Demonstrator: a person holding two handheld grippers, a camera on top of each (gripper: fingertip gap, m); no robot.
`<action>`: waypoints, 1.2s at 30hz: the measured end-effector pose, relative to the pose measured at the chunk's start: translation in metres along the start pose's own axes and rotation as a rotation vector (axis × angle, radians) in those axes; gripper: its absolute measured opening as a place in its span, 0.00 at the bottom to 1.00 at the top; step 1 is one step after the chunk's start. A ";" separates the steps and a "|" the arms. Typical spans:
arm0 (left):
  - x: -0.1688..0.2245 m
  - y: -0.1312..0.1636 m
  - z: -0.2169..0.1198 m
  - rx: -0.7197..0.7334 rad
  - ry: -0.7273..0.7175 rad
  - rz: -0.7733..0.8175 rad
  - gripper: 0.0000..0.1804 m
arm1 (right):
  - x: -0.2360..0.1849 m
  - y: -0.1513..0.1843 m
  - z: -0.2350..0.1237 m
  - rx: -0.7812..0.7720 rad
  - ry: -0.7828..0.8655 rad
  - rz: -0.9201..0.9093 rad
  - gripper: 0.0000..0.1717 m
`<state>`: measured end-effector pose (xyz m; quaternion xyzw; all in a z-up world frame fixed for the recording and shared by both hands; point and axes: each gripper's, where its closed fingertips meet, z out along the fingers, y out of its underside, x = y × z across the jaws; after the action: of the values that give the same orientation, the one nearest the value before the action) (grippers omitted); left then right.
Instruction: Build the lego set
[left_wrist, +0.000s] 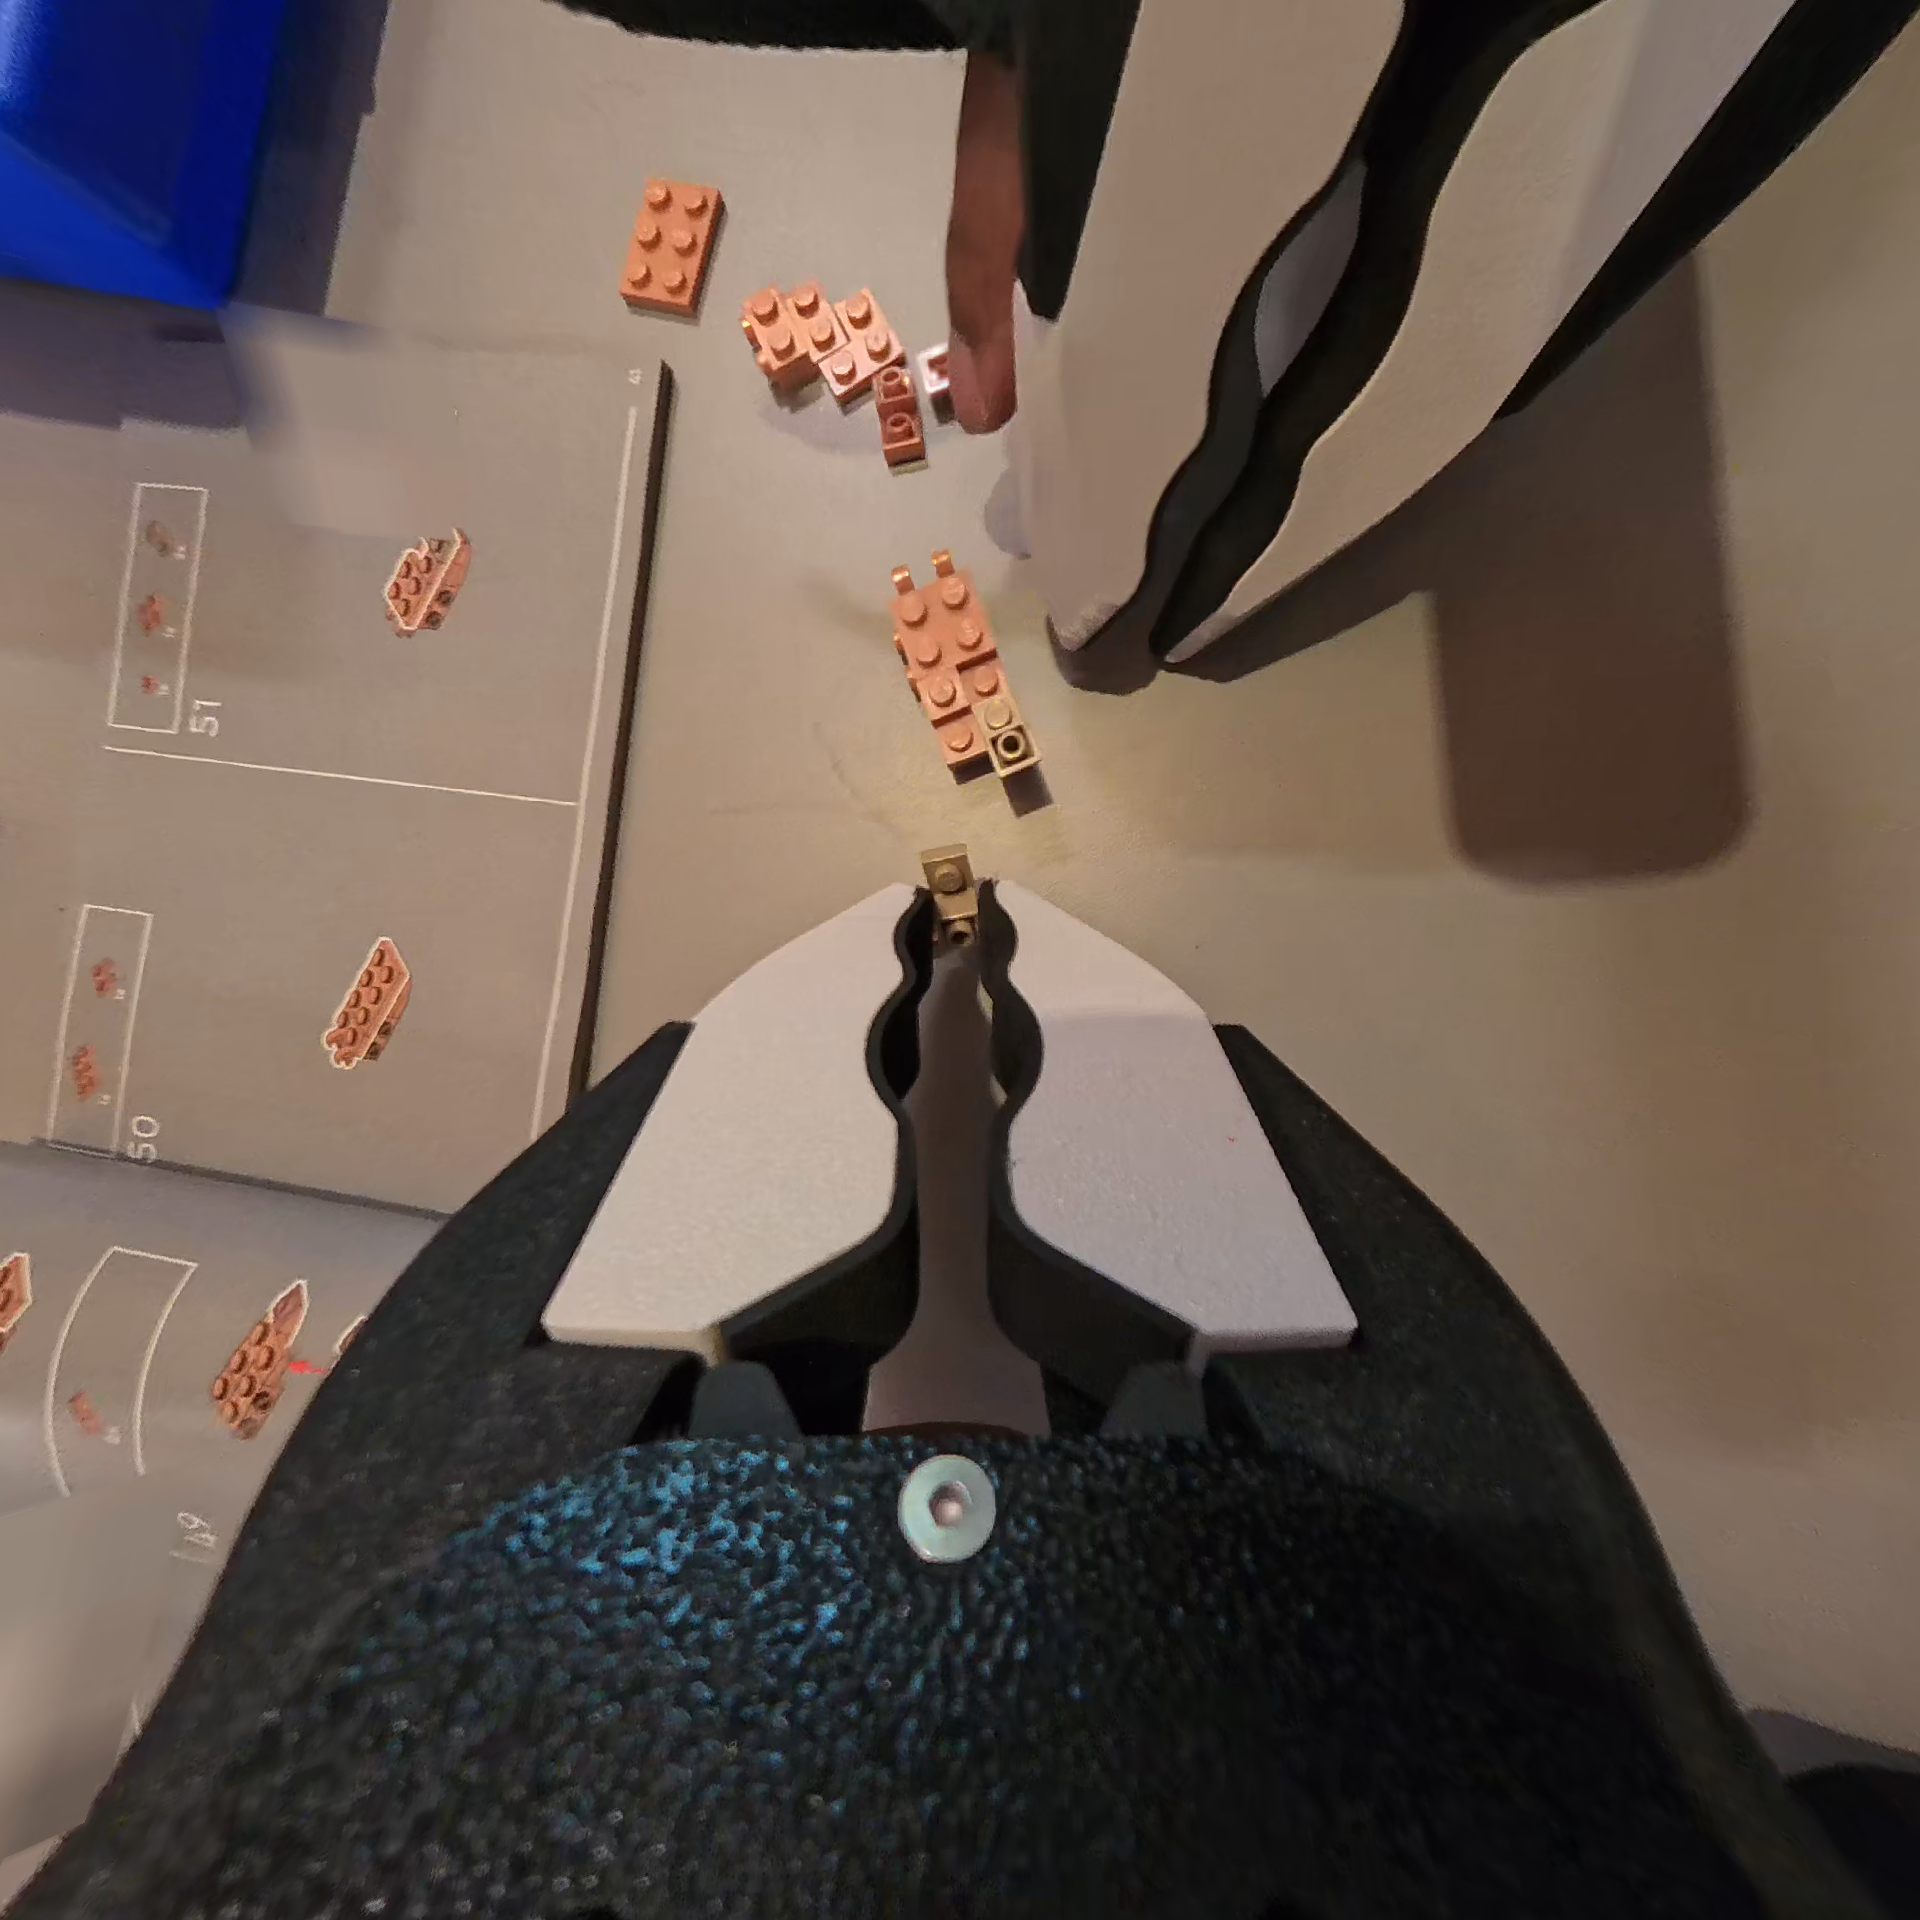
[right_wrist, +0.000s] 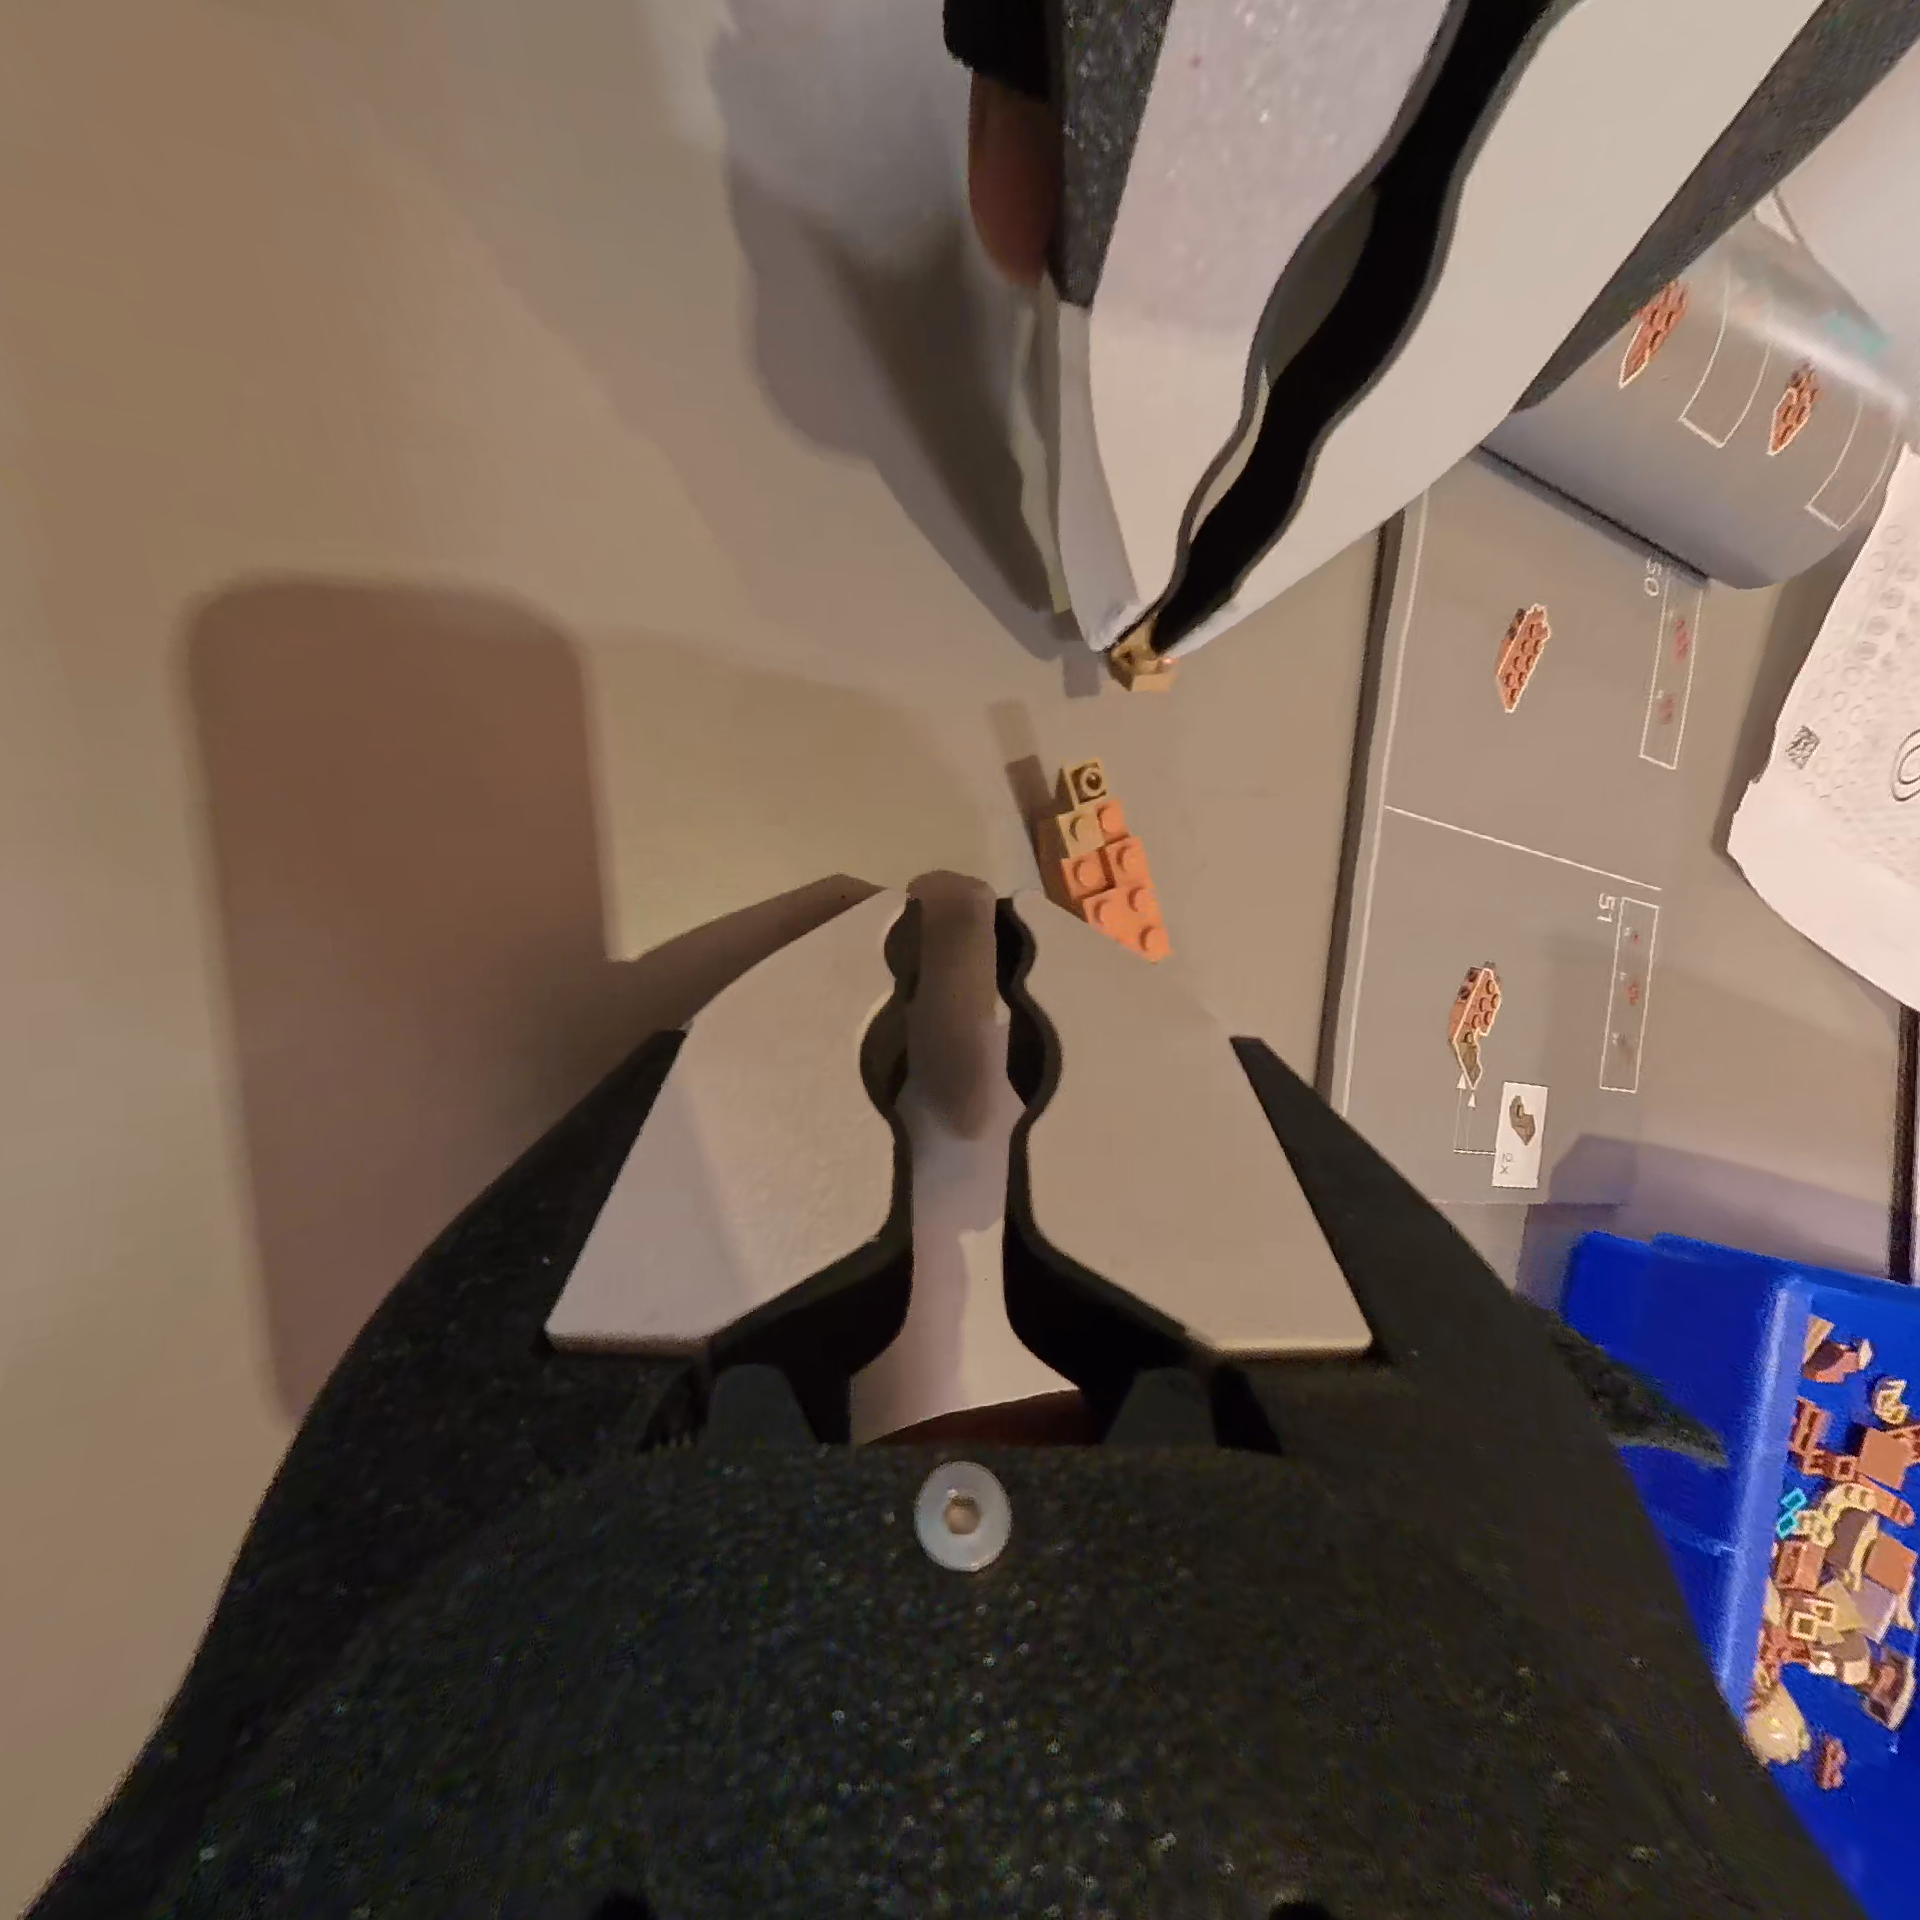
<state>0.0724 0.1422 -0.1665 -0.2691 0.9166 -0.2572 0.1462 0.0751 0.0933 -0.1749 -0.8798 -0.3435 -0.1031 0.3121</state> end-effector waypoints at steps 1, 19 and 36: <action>0.001 0.000 0.000 -0.001 0.002 0.004 0.04 | -0.001 -0.001 -0.001 0.004 -0.001 -0.005 0.08; 0.004 -0.003 -0.001 0.000 0.007 0.015 0.04 | 0.005 0.000 -0.003 -0.036 0.019 0.053 0.15; 0.025 -0.018 0.006 0.011 0.058 0.084 0.04 | -0.048 0.002 -0.030 -0.045 0.077 0.075 0.16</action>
<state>0.0616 0.1129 -0.1650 -0.2220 0.9295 -0.2634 0.1319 0.0418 0.0477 -0.1719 -0.8942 -0.2956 -0.1326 0.3090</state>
